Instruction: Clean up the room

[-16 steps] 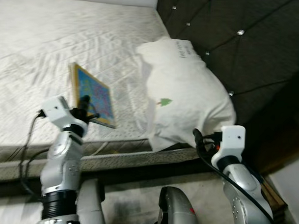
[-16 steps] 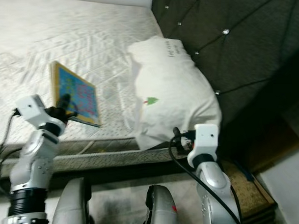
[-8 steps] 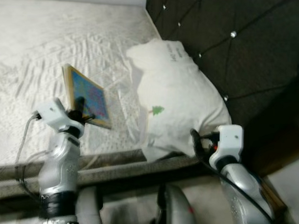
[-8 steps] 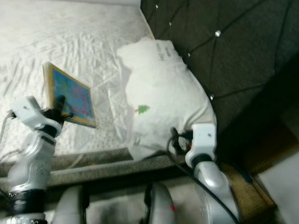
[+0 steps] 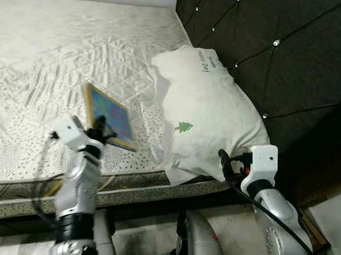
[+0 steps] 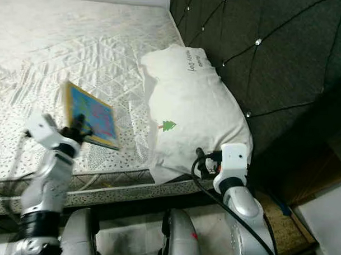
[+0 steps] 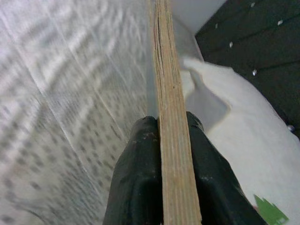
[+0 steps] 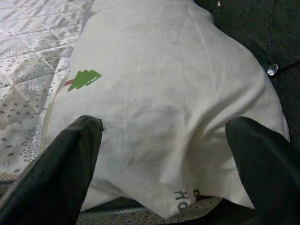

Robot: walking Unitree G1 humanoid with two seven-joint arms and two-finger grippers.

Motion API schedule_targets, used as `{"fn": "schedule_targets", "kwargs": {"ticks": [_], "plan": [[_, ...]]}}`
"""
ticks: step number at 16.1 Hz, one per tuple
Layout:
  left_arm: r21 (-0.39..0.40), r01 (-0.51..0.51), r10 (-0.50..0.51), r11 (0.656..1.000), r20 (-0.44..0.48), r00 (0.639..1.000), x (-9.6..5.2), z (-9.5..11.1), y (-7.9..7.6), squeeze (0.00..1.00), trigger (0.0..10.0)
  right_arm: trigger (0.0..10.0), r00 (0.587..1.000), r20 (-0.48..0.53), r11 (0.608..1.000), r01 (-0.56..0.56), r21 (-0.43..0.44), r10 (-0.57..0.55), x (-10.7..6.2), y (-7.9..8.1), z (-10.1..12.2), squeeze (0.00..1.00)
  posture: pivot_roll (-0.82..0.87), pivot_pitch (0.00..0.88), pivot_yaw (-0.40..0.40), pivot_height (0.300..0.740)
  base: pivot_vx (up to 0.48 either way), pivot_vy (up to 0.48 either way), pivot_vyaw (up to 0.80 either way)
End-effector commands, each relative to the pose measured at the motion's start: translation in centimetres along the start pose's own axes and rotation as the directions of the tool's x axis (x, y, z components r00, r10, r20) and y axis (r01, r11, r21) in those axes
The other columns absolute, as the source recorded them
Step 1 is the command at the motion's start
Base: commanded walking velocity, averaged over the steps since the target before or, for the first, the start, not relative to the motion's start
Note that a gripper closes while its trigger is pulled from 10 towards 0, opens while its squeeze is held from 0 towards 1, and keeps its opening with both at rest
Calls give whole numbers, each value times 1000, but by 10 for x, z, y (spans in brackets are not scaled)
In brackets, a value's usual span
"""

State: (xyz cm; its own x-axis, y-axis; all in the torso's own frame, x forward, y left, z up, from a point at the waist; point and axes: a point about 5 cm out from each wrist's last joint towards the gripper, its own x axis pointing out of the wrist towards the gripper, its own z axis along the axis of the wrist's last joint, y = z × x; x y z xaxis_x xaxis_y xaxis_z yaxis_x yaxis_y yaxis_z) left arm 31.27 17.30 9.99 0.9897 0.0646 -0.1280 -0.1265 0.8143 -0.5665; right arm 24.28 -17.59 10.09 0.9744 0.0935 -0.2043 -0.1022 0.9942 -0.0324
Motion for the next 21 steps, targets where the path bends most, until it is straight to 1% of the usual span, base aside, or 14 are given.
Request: {"fn": "schedule_targets", "kwargs": {"ticks": [1, 2, 4, 6, 8, 9, 10, 11, 13, 14, 15, 17, 19, 21], "plan": [[-33, 27, -27, 999, -13, 1000, 11, 1, -9, 0, 10000, 10000, 999, 21, 1000, 26, -7, -26, -4, -8, 7, 0, -139, 67, -116, 580, 0, 0, 0], [-38, 23, -24, 999, -20, 1000, 13, 0, -9, 0, 10000, 10000, 999, 24, 1000, 26, -5, -26, -4, -8, 8, 0, -139, 67, -116, 575, 0, 0, 0], [-91, -2, -8, 996, -109, 994, 32, -10, -9, 0, 10000, 10000, 999, 30, 999, 39, -12, -39, -10, -15, 11, 0, -186, 88, -125, 570, 0, 0, 0], [-94, 8, -22, 996, -147, 989, 41, -14, -14, 0, 10000, 10000, 998, 21, 998, 54, -30, -54, -16, -22, 12, 0, -210, 102, -131, 570, 0, 0, 0], [-90, 0, -17, 996, -184, 983, 43, -21, -15, 0, 10000, 10000, 998, 17, 997, 63, -35, -62, -17, -25, 12, 0, -223, 109, -135, 570, 0, 0, 0], [-98, 9, -29, 995, -206, 978, 43, -27, -15, 0, 10000, 10000, 998, 18, 997, 65, -35, -64, -17, -25, 13, 0, -224, 109, -136, 570, 0, 0, 0], [-83, 5, -24, 997, -230, 973, 42, -34, -12, 0, 10000, 10000, 998, 23, 997, 62, -43, -61, -17, -25, 14, 0, -231, 105, -138, 570, 0, 0, 0], [-75, 10, -29, 997, -262, 965, 42, -42, -10, 0, 10000, 10000, 998, 38, 996, 51, -80, -48, -17, -26, 19, 0, -249, 103, -143, 570, 0, 0, 0], [-66, 40, -56, 997, -273, 960, 43, -44, -13, 0, 10000, 10000, 997, 48, 993, 66, -94, -62, -18, -33, 23, 0, -259, 99, -148, 570, 0, 0, 0], [-33, 73, -79, 997, -265, 961, 45, -42, -15, 0, 10000, 10000, 996, 48, 991, 84, -104, -79, -18, -40, 25, 0, -268, 98, -152, 570, 0, 0, 0], [4, 95, -92, 995, -244, 965, 47, -38, -17, 0, 10000, 10000, 995, 49, 990, 91, -107, -86, -19, -42, 25, 0, -271, 97, -153, 570, 0, 0, 0], [-8, 103, -102, 995, -240, 965, 49, -35, -16, 0, 10000, 10000, 995, 53, 990, 92, -109, -86, -18, -42, 27, 0, -278, 99, -151, 570, 0, 0, 0], [19, 92, -84, 996, -254, 963, 49, -36, -12, 0, 10000, 10000, 995, 60, 990, 89, -107, -83, -19, -40, 29, 0, -283, 101, -151, 570, 0, 0, 0], [17, 102, -95, 995, -244, 965, 50, -33, -15, 0, 10000, 10000, 995, 61, 991, 86, -105, -80, -20, -39, 29, 0, -284, 102, -153, 570, 0, 0, 0]]}}
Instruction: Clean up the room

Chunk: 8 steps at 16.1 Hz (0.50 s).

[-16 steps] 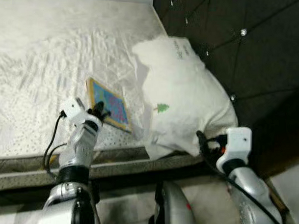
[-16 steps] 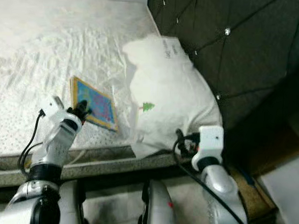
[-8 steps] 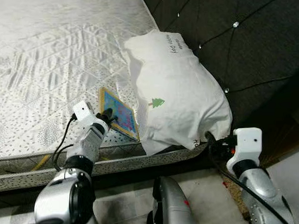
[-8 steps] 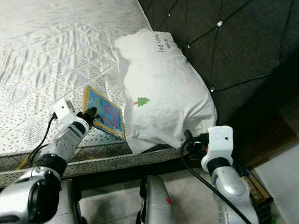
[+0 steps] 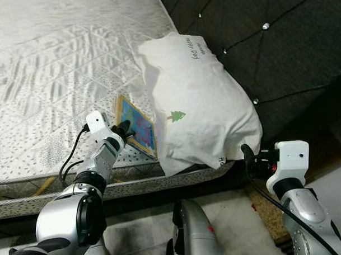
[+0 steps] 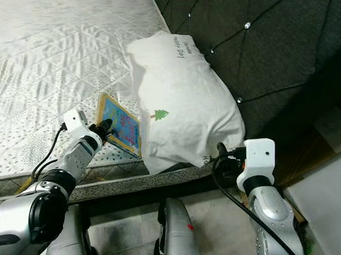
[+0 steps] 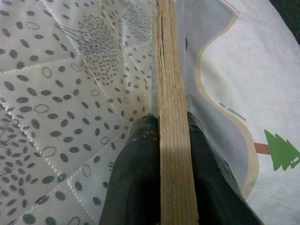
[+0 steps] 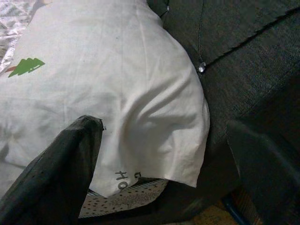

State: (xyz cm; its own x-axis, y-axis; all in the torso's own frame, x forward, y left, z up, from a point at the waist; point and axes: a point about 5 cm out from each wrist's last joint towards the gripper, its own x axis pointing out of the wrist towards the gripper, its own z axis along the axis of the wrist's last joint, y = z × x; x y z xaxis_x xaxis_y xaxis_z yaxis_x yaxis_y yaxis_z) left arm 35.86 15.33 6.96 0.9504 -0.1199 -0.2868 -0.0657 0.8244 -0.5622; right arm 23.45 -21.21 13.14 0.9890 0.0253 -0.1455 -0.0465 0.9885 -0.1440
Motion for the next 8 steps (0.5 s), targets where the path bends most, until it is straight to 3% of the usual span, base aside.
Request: {"fn": "schedule_targets", "kwargs": {"ticks": [1, 8], "plan": [[16, 31, -31, 999, -9, 999, 3, 0, -10, 0, 10000, 10000, 1000, 3, 1000, 7, -7, -7, -2, -3, 3, 0, -288, 101, -153, 570, 0, 0, 0], [24, 3, -3, 1000, -18, 1000, 1, -8, -4, 0, 10000, 10000, 998, 10, 997, -64, 35, 64, -4, 8, 5, 0, -289, 109, -149, 526, 0, 0, 0]]}}
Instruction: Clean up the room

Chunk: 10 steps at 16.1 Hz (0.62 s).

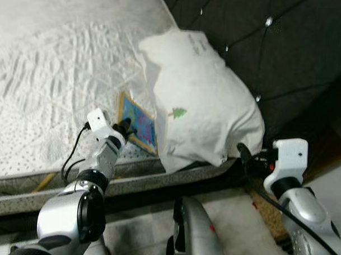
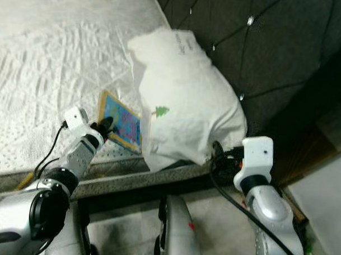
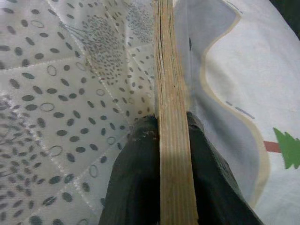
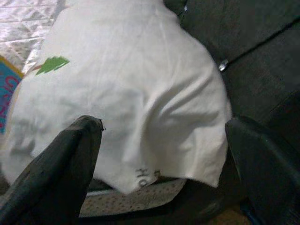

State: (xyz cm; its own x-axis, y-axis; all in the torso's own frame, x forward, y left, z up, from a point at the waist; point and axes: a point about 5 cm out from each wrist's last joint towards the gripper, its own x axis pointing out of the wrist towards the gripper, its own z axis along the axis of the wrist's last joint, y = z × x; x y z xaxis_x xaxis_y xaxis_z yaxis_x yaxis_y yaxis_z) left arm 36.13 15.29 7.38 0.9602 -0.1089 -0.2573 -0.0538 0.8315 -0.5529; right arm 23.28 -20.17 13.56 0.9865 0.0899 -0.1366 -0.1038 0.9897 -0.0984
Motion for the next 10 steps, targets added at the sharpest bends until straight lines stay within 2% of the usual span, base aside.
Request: {"fn": "schedule_targets", "kwargs": {"ticks": [1, 4, 5, 6, 10], "plan": [[26, -24, 26, 999, -67, 997, -2, -14, 2, 0, 10000, 10000, 1000, -13, 1000, -13, 5, 13, -2, 1, -1, 0, -287, 110, -148, 526, 0, 0, 0], [48, -94, 97, 994, -84, 992, -6, -13, 16, 0, 10000, 10000, 982, -45, 980, -180, 83, 185, -6, 21, -5, 0, -277, 109, -144, 526, 0, 0, 0], [43, -113, 117, 993, -92, 989, -7, -13, 20, 247, 10000, 10000, 971, -48, 968, -230, 97, 236, -6, 27, -5, 0, -275, 107, -142, 526, 0, 0, 0], [61, -143, 150, 988, -115, 982, -8, -14, 25, 1000, 10000, 10000, 965, -46, 963, -251, 98, 256, -6, 30, -4, 0, -272, 104, -140, 526, 0, 0, 0], [110, -206, 220, 972, -137, 966, -11, -11, 37, 1000, 10000, 10000, 970, -42, 968, -235, 93, 239, -2, 26, -3, 0, -268, 95, -129, 526, 0, 0, 0]]}}
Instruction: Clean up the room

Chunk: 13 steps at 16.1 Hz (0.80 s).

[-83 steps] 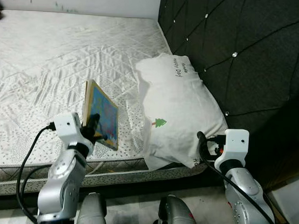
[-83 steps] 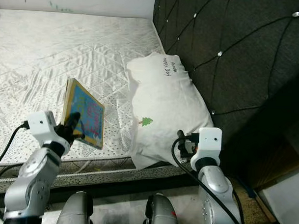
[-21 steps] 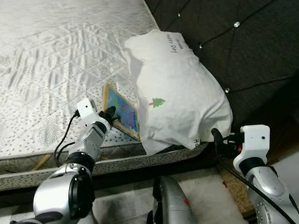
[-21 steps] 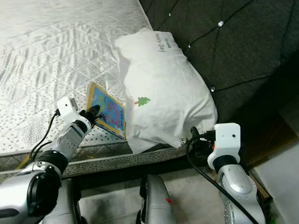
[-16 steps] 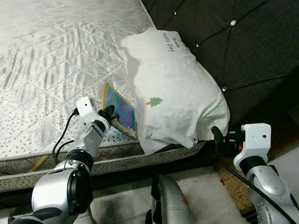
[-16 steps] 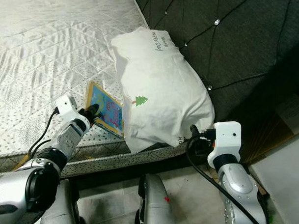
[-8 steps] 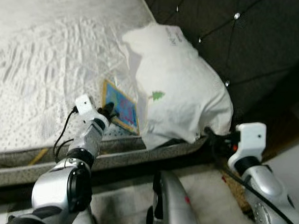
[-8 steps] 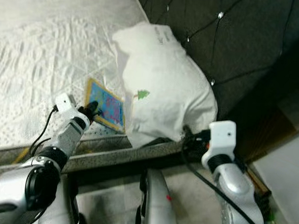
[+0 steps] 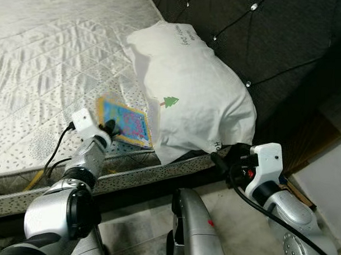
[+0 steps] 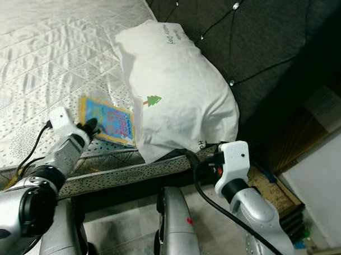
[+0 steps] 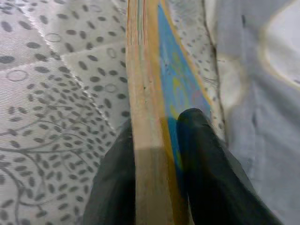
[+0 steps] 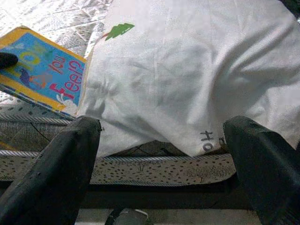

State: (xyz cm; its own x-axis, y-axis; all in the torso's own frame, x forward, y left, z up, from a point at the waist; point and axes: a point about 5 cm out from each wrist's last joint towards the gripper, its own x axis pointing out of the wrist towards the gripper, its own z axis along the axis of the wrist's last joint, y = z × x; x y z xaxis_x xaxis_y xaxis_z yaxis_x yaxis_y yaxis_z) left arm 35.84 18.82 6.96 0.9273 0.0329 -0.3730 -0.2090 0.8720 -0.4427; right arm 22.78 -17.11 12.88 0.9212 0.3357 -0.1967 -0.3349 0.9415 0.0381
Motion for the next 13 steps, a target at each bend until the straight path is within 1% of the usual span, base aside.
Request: {"fn": "schedule_targets", "kwargs": {"ticks": [1, 2, 4, 8, 9, 11, 13], "plan": [[64, -46, 53, 997, -115, 992, -4, -23, 8, 1000, 10000, 10000, 1000, 0, 1000, 20, -7, -20, -1, -6, 2, 0, -264, 91, -126, 526, 0, 0, 0], [64, -46, 53, 997, -115, 992, -4, -23, 8, 1000, 10000, 10000, 1000, 0, 1000, 20, -7, -20, -1, -6, 2, 0, -264, 91, -126, 526, 0, 0, 0], [82, -59, 68, 995, -99, 993, -3, -14, 13, 1000, 10000, 10000, 1000, 11, 1000, 21, -12, -20, 3, -5, 2, 0, -246, 77, -119, 526, 0, 0, 0], [112, -58, 69, 992, -94, 993, -2, -7, 15, 1000, 10000, 10000, 999, 33, 1000, 12, -9, -12, 14, -2, 3, 0, -209, 53, -106, 526, 0, 0, 0], [117, -62, 73, 991, -89, 993, -2, -4, 17, 1000, 10000, 10000, 999, 40, 1000, 7, -4, -7, 19, 1, 3, 0, -197, 48, -100, 526, 0, 0, 0], [134, -66, 78, 989, -87, 993, -2, -1, 19, 1000, 10000, 10000, 999, 45, 1000, 4, -1, -4, 23, 3, 2, 0, -186, 41, -93, 526, 0, 0, 0], [155, -76, 89, 985, -75, 993, -3, 5, 23, 1000, 10000, 10000, 998, 62, 1000, 9, 3, -9, 29, 4, 1, 0, -162, 21, -77, 526, 0, 0, 0]]}}
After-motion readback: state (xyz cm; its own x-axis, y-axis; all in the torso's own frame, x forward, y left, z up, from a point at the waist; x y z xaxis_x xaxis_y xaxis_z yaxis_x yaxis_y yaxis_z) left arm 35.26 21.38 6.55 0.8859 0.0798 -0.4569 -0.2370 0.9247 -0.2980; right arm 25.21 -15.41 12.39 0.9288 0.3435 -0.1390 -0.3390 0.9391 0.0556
